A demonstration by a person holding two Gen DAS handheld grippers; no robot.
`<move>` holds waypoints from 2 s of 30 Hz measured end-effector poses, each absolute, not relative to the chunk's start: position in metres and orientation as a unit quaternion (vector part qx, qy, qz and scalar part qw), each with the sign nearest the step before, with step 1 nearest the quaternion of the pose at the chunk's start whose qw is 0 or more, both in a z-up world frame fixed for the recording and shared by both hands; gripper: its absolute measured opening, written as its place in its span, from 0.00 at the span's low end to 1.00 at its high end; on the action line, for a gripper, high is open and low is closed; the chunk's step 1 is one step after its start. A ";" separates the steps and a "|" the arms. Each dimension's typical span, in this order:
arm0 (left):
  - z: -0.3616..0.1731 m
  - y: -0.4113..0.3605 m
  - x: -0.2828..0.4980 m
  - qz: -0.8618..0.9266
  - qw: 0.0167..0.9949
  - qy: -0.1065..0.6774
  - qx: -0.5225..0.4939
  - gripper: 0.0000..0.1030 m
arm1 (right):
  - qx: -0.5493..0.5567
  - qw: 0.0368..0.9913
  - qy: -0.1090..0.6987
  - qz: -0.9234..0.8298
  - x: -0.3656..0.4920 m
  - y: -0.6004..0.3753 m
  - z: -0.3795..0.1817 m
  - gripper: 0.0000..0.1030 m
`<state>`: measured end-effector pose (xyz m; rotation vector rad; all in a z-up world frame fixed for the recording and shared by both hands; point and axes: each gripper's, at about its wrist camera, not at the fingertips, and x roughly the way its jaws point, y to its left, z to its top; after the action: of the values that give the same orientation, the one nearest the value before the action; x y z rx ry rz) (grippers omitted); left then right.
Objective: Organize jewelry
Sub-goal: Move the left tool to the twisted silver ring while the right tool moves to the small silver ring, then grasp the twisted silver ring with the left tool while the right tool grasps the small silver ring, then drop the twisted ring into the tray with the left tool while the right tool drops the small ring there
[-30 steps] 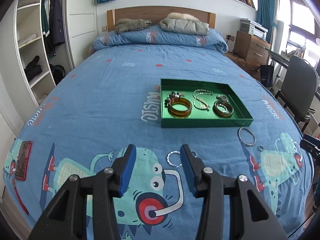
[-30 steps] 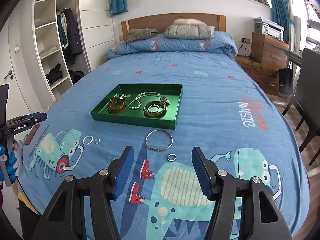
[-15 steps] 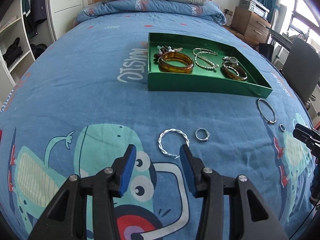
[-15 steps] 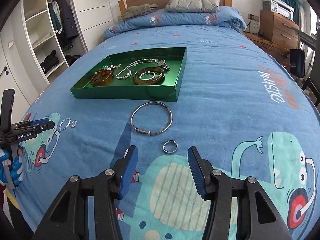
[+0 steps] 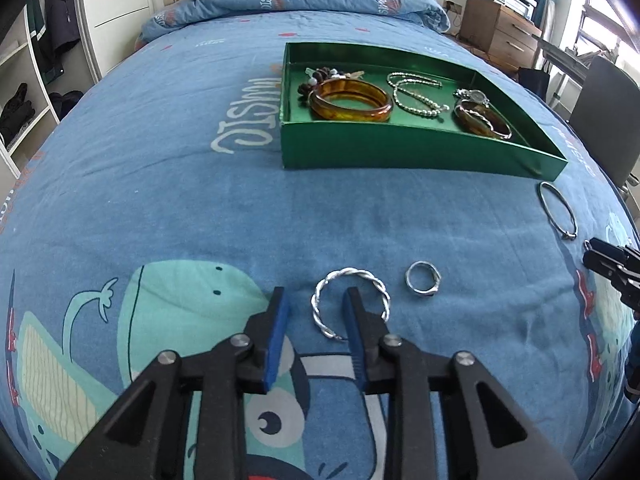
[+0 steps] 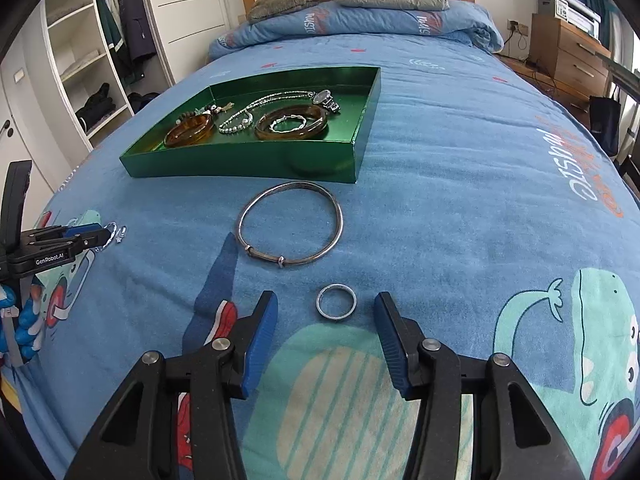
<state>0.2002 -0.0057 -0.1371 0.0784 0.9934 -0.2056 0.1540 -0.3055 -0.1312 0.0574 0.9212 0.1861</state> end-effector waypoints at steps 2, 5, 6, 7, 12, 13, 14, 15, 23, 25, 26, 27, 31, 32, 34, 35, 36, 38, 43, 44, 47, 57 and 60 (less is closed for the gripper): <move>-0.137 -0.009 0.199 -0.103 0.873 0.474 0.043 0.14 | 0.028 0.892 0.443 0.085 0.155 -0.309 -0.132 0.33; -0.138 -0.012 0.198 -0.103 0.874 0.472 0.048 0.06 | 0.029 0.891 0.445 0.079 0.156 -0.313 -0.134 0.21; -0.138 -0.013 0.198 -0.103 0.875 0.471 0.049 0.05 | 0.031 0.891 0.446 0.080 0.155 -0.315 -0.135 0.20; -0.138 -0.014 0.198 -0.101 0.875 0.470 0.051 0.05 | 0.033 0.891 0.446 0.080 0.154 -0.316 -0.135 0.20; -0.133 -0.011 0.195 -0.095 0.879 0.464 0.043 0.04 | 0.025 0.894 0.440 0.080 0.150 -0.313 -0.131 0.19; -0.132 -0.010 0.194 -0.095 0.880 0.464 0.041 0.04 | 0.027 0.895 0.438 0.079 0.149 -0.313 -0.130 0.19; -0.130 -0.009 0.193 -0.094 0.881 0.462 0.041 0.04 | 0.029 0.896 0.436 0.079 0.147 -0.314 -0.129 0.19; -0.128 -0.008 0.192 -0.093 0.882 0.461 0.042 0.04 | 0.031 0.897 0.434 0.079 0.145 -0.314 -0.128 0.19; -0.108 0.000 0.178 -0.086 0.890 0.445 0.044 0.04 | 0.031 0.903 0.420 0.081 0.132 -0.308 -0.111 0.19; -0.101 0.002 0.174 -0.086 0.893 0.440 0.043 0.04 | 0.029 0.905 0.415 0.083 0.128 -0.305 -0.104 0.19; -0.098 0.003 0.172 -0.087 0.895 0.436 0.042 0.04 | 0.028 0.907 0.413 0.083 0.126 -0.304 -0.100 0.19; -0.094 0.004 0.170 -0.087 0.896 0.433 0.041 0.04 | 0.026 0.908 0.410 0.084 0.124 -0.302 -0.096 0.19; -0.076 0.007 0.167 -0.089 0.903 0.419 0.034 0.04 | 0.016 0.914 0.396 0.086 0.121 -0.295 -0.078 0.19; -0.072 0.008 0.168 -0.090 0.904 0.416 0.033 0.04 | 0.014 0.916 0.392 0.087 0.121 -0.294 -0.073 0.19; -0.062 0.007 0.170 -0.092 0.907 0.409 0.030 0.04 | 0.008 0.919 0.383 0.089 0.123 -0.290 -0.062 0.19; -0.057 0.007 0.172 -0.095 0.909 0.405 0.029 0.04 | 0.006 0.921 0.379 0.090 0.125 -0.289 -0.057 0.19; -0.052 0.005 0.174 -0.097 0.910 0.401 0.029 0.04 | 0.006 0.923 0.374 0.091 0.128 -0.287 -0.051 0.19; -0.043 -0.001 0.181 -0.102 0.913 0.394 0.029 0.04 | 0.005 0.926 0.365 0.093 0.136 -0.285 -0.040 0.19; -0.029 -0.023 0.205 -0.120 0.915 0.383 0.032 0.04 | 0.010 0.931 0.351 0.098 0.169 -0.278 -0.024 0.19; -0.029 -0.026 0.212 -0.121 0.915 0.383 0.031 0.04 | 0.013 0.931 0.351 0.099 0.177 -0.277 -0.023 0.19; -0.033 -0.034 0.236 -0.119 0.914 0.387 0.032 0.04 | 0.015 0.930 0.351 0.103 0.199 -0.273 -0.025 0.19; -0.070 -0.059 0.321 -0.120 0.898 0.421 0.038 0.04 | 0.001 0.912 0.393 0.115 0.269 -0.260 -0.069 0.19; -0.083 -0.065 0.340 -0.121 0.892 0.434 0.028 0.04 | 0.000 0.904 0.411 0.115 0.283 -0.260 -0.084 0.19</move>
<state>0.3403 -0.0648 -0.0833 0.0587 0.9002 -0.2515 0.2829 -0.2601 -0.0845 0.0006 0.8499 0.2385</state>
